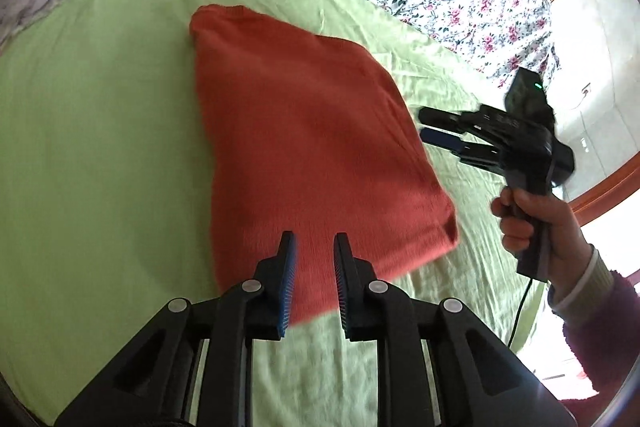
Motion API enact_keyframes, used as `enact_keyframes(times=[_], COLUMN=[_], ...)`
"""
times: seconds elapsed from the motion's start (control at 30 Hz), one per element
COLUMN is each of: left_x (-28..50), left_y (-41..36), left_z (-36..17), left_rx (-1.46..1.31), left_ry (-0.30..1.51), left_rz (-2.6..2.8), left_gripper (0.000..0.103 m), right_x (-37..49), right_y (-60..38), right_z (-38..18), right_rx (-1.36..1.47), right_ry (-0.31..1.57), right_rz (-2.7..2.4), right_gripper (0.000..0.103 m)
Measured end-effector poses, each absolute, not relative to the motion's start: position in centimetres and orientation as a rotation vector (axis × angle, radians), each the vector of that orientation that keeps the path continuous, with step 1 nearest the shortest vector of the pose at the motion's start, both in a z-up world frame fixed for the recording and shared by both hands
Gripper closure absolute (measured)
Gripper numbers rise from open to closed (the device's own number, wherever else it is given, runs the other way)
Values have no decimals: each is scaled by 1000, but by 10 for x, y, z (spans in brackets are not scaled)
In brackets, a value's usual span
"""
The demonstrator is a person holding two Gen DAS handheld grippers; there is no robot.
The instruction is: Fold small clothes
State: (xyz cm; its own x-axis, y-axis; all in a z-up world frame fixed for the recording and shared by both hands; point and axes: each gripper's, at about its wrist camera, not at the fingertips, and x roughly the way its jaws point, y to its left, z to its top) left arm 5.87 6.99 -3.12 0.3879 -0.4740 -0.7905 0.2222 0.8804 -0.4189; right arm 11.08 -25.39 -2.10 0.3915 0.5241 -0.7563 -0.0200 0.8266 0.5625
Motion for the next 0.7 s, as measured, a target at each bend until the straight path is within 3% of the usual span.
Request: enact_keyframes(times=[0.03,0.13,0.3,0.37,0.5,0.7], left_x=[64,76,81,84,81,77], left_y=[70,68,65,62,65,80], left_z=[-34,-35,-51,-70,-70,-41], left_rx=[-264,-265,-213,-193,-224,-283], left_ry=[1093,1105,1151,1201,1192,1118], left_rz=[-443,-434,-431,-411,-399,-411], left_gripper=[84,84,83,87,87,78], right_x=[120,141,137,138,140,121], right_y=[-249,-242,-254,-260,-266,-258], right_z=[-26,-43,-23,-39,-65,-11], right_rx=[526,542,519,495,525,472], right_ry=[1135,1183,1094,1135,1219,1069], right_rz=[369,394,342,285,226,241], right_gripper=[54,95,96,103,102,100])
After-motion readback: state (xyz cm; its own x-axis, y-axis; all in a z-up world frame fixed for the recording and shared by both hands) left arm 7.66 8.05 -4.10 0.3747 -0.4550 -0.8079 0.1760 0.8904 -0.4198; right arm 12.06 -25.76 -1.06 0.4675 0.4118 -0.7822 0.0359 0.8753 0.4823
